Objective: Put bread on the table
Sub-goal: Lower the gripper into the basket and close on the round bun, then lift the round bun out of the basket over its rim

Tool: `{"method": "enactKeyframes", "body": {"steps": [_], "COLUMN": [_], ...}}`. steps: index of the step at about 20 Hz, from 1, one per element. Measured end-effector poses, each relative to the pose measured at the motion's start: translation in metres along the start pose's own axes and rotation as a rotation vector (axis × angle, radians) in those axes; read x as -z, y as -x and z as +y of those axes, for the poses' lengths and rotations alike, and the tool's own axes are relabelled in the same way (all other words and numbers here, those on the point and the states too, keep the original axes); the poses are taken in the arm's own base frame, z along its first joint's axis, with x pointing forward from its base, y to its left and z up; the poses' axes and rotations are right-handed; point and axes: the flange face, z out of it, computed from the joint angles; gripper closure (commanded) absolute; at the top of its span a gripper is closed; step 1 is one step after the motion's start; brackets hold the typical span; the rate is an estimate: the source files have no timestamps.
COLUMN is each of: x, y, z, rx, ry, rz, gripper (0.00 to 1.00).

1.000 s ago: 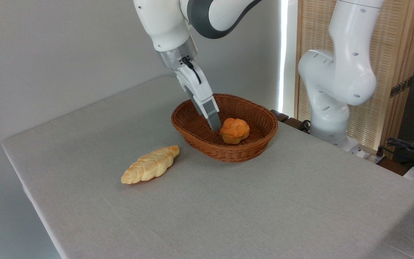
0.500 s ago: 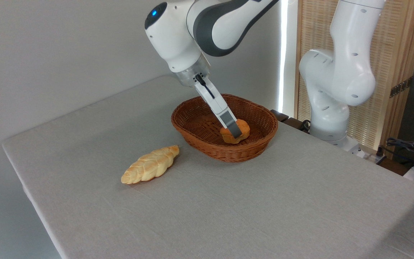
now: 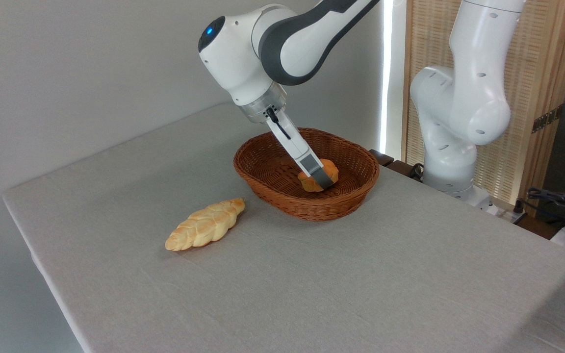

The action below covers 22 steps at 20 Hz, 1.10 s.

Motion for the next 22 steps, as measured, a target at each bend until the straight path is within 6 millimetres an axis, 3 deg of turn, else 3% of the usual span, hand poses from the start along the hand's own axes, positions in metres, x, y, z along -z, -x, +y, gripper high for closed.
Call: {"method": "enactKeyframes", "body": {"steps": [1,2,17,22], "x": [0.000,0.000,0.003,0.033], "y": [0.000,-0.001,0.000,-0.004], "z": [0.000,0.000,0.000,0.007], "rx": [0.000,-0.002,-0.010,-0.023], "ry": [0.000,-0.001,-0.036,-0.073], "rz": [0.000,-0.001,-0.025,0.003], "gripper": [0.24,0.27,0.26,0.26]}}
